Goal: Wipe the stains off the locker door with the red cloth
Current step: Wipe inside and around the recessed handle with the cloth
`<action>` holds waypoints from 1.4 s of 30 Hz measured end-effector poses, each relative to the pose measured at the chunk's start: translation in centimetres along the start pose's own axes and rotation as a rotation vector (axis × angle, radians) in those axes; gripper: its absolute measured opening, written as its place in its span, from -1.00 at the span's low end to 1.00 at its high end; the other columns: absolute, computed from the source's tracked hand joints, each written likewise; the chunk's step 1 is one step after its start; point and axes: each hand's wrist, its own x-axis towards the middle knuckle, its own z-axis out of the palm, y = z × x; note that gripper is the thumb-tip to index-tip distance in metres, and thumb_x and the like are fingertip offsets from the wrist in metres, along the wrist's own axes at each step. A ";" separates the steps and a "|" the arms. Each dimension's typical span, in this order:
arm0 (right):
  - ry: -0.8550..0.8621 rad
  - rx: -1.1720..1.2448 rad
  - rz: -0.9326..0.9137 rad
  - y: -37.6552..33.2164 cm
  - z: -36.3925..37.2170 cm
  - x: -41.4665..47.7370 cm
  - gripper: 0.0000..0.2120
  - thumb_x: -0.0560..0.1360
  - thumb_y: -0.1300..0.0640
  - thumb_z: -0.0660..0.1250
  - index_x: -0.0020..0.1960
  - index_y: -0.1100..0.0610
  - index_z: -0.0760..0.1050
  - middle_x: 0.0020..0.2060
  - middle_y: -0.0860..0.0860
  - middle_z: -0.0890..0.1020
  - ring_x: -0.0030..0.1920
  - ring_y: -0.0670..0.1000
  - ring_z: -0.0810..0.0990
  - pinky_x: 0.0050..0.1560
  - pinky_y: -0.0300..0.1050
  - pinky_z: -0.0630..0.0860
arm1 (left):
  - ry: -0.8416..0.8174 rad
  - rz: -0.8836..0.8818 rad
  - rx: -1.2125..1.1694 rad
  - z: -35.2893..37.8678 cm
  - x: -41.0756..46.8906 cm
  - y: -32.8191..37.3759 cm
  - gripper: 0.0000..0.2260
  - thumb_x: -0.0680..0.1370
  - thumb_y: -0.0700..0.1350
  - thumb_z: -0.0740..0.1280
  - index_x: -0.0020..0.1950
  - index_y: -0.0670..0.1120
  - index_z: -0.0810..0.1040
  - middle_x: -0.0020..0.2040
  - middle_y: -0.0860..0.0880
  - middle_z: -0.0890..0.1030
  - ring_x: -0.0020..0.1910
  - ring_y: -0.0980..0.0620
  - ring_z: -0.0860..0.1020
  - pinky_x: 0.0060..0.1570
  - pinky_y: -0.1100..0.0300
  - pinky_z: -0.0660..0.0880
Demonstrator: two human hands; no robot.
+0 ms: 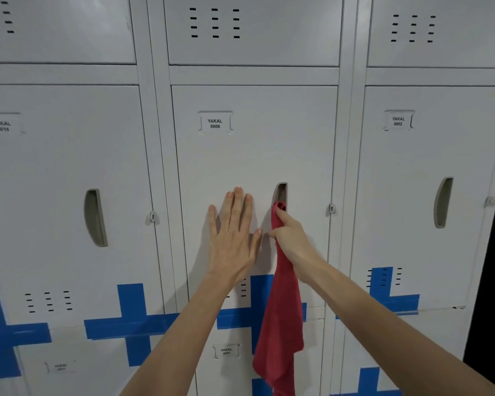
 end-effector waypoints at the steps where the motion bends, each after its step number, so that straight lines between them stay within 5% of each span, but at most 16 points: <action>1: 0.009 0.001 -0.013 0.3 0.3 -0.3 -0.34 0.47 0.38 0.13 0.52 0.03 0.12 0.48 0.01 0.24 0.44 0.04 0.24 0.44 -0.03 0.19 | -0.001 0.004 0.005 0.0 0.0 0.0 -0.42 0.62 0.12 -0.02 0.57 -0.13 -0.01 0.58 -0.12 -0.06 0.56 -0.06 -0.09 0.47 -0.19 -0.07; 4: 0.011 -0.018 -0.046 1.1 0.5 -1.0 -0.37 0.50 0.38 0.12 0.52 0.07 0.10 0.46 0.01 0.26 0.43 0.02 0.24 0.29 -0.21 0.19 | 0.006 0.001 0.004 0.1 0.1 0.0 -0.41 0.61 0.11 0.00 0.57 -0.14 0.01 0.58 -0.13 -0.04 0.56 -0.07 -0.07 0.46 -0.20 -0.06; 8: 0.021 -0.207 -0.072 1.9 0.0 -1.0 -0.40 0.52 0.31 0.12 0.52 0.00 0.13 0.28 0.07 0.36 0.19 0.05 0.42 0.11 -0.19 0.32 | 0.019 -0.007 0.009 0.3 0.1 0.2 -0.40 0.61 0.11 0.03 0.57 -0.15 0.01 0.58 -0.14 -0.04 0.56 -0.08 -0.06 0.46 -0.21 -0.07; 12: 0.042 -0.751 -0.248 1.3 -1.4 -0.7 -0.44 0.50 0.27 0.13 0.49 0.06 0.17 0.03 0.03 0.32 -0.07 0.02 0.41 -0.12 -0.13 0.41 | 0.017 0.001 0.009 0.3 0.1 0.0 -0.40 0.61 0.12 0.01 0.57 -0.14 0.01 0.58 -0.14 -0.04 0.56 -0.06 -0.07 0.47 -0.19 -0.08; 17: 0.139 -1.291 -0.495 -0.8 -2.1 1.0 -0.34 0.46 0.20 0.19 0.50 0.20 0.04 0.10 0.14 0.33 -0.01 0.09 0.37 -0.28 -0.10 0.30 | 0.015 0.007 0.007 0.1 0.0 0.0 -0.41 0.61 0.13 -0.02 0.57 -0.14 0.02 0.58 -0.14 -0.03 0.56 -0.06 -0.06 0.47 -0.20 -0.06; 25: 0.244 -1.862 -0.690 -2.6 -2.9 1.4 -0.62 0.43 0.21 0.03 0.19 0.27 0.38 0.03 0.12 0.42 -0.10 0.06 0.39 -0.35 -0.09 0.24 | -0.009 0.016 0.026 -0.4 -0.1 -0.3 -0.42 0.62 0.13 -0.08 0.57 -0.13 0.00 0.58 -0.13 -0.03 0.56 -0.07 -0.07 0.46 -0.20 0.01; 27: 0.211 -1.930 -0.816 -3.6 -4.0 1.5 -0.63 0.41 0.21 -0.03 0.10 0.23 0.43 -0.04 0.10 0.43 -0.18 0.05 0.30 -0.36 -0.08 0.21 | -0.022 0.027 0.044 -0.7 -0.1 -0.5 -0.42 0.62 0.13 -0.10 0.57 -0.12 -0.02 0.58 -0.12 -0.05 0.56 -0.07 -0.08 0.47 -0.20 0.04; 29: 0.190 -1.975 -0.883 -4.3 -5.6 1.9 -0.71 0.42 0.16 0.12 0.07 0.18 0.48 -0.10 0.08 0.45 -0.23 0.05 0.28 -0.42 -0.09 0.17 | -0.031 0.030 0.060 -0.8 -0.1 -0.5 -0.42 0.62 0.13 -0.10 0.58 -0.12 -0.04 0.59 -0.12 -0.08 0.56 -0.07 -0.11 0.47 -0.19 0.04; 42: 0.036 -1.919 -0.835 0.0 -5.6 1.1 -0.82 0.29 0.18 0.32 -0.10 0.15 0.53 -0.24 0.09 0.45 -0.29 0.07 0.38 -0.47 -0.10 0.14 | -0.042 0.025 0.077 -1.0 -0.2 -0.5 -0.41 0.63 0.13 -0.07 0.58 -0.12 -0.08 0.59 -0.11 -0.11 0.56 -0.06 -0.12 0.47 -0.17 0.04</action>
